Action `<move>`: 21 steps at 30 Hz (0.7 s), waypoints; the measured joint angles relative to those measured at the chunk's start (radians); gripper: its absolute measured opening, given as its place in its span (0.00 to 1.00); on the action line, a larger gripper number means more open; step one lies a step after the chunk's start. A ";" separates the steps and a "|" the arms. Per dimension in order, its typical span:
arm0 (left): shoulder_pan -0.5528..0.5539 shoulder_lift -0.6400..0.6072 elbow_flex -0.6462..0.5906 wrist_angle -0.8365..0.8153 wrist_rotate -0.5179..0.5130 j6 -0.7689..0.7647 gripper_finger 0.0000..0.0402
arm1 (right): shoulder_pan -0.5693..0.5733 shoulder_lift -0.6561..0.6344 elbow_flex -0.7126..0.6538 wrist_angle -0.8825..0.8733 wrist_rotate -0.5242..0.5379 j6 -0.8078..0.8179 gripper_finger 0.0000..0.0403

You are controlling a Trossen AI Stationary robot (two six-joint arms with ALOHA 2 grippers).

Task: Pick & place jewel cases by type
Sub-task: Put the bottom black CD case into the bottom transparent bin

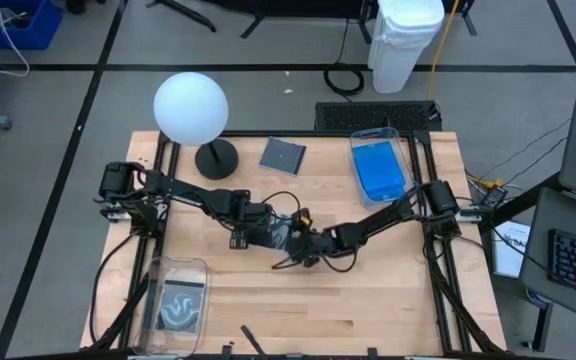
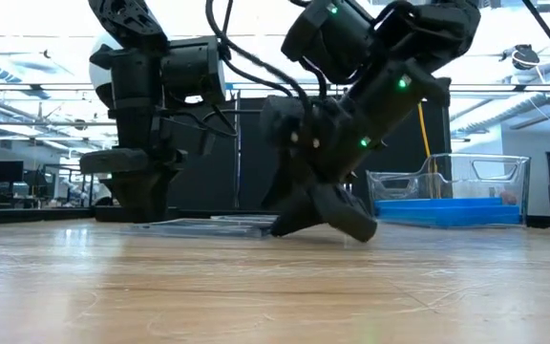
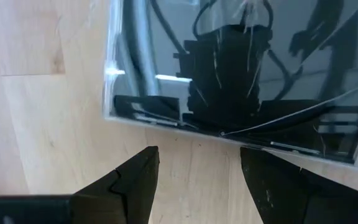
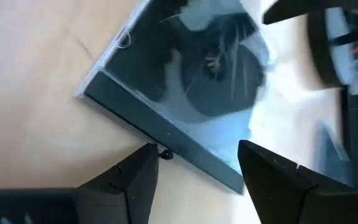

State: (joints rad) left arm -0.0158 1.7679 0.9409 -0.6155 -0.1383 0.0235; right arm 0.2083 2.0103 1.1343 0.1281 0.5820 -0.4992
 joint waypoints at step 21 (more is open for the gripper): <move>-0.004 -0.002 -0.002 0.000 0.001 -0.009 0.59 | 0.068 -0.010 0.088 -0.096 0.043 -0.019 0.52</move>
State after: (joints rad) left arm -0.0198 1.7664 0.9390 -0.6150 -0.1378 0.0141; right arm 0.2766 2.0006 1.2222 0.0324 0.6254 -0.5185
